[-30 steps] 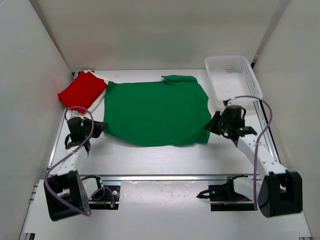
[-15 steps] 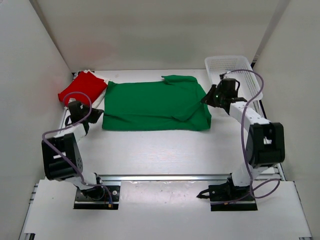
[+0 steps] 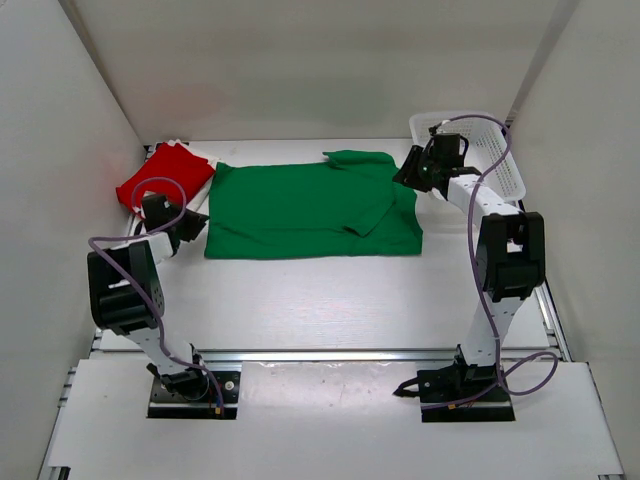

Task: Fold and stack the t-shirts
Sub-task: Fold the flattened tshirt in 1/3 of the way

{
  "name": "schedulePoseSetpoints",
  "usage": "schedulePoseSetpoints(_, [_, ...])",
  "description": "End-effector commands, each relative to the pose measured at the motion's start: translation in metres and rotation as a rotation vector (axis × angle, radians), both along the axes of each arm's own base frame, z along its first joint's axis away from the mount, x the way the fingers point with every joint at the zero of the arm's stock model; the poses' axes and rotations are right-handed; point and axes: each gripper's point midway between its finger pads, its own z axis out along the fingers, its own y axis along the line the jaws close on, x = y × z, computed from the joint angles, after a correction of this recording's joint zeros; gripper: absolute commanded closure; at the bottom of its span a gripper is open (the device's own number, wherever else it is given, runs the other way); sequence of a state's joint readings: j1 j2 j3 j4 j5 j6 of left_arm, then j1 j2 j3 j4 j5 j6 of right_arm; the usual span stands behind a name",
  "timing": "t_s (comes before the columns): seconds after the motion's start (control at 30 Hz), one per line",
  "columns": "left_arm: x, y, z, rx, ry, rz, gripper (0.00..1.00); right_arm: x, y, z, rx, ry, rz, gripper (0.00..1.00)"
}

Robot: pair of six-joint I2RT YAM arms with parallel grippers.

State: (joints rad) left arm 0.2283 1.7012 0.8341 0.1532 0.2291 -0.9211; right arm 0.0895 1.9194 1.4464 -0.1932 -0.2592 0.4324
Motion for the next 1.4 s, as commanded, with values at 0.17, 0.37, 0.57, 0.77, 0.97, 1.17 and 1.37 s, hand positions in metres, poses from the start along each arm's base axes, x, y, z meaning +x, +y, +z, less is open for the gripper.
schedulePoseSetpoints(0.17, [-0.040, 0.003, 0.042, 0.104, -0.097, 0.016, 0.66, -0.049, 0.010, 0.037, 0.021, -0.138, 0.010, 0.86])
schedulePoseSetpoints(0.37, [-0.094, -0.016, -0.009, 0.058, -0.006, -0.005, 0.61, -0.139, -0.002, -0.021, 0.085, -0.105, -0.090, 1.00])
schedulePoseSetpoints(0.57, [-0.109, -0.017, -0.033, 0.024, 0.053, 0.011, 0.52, -0.169, -0.038, -0.052, 0.072, -0.092, -0.229, 0.69])
schedulePoseSetpoints(0.77, [-0.103, -0.018, -0.044, -0.001, 0.084, 0.016, 0.51, -0.150, -0.050, -0.068, 0.087, -0.043, -0.256, 0.58])
schedulePoseSetpoints(0.97, [-0.087, -0.018, -0.045, -0.007, 0.067, 0.033, 0.62, -0.140, -0.048, -0.084, 0.123, 0.010, -0.255, 0.61])
schedulePoseSetpoints(1.17, [-0.072, -0.026, -0.049, -0.040, 0.062, 0.009, 1.00, -0.136, -0.058, -0.084, 0.151, 0.025, -0.287, 1.00])
schedulePoseSetpoints(1.37, [-0.083, -0.029, -0.036, -0.001, 0.032, 0.005, 1.00, -0.171, -0.058, -0.087, 0.155, 0.056, -0.330, 1.00])
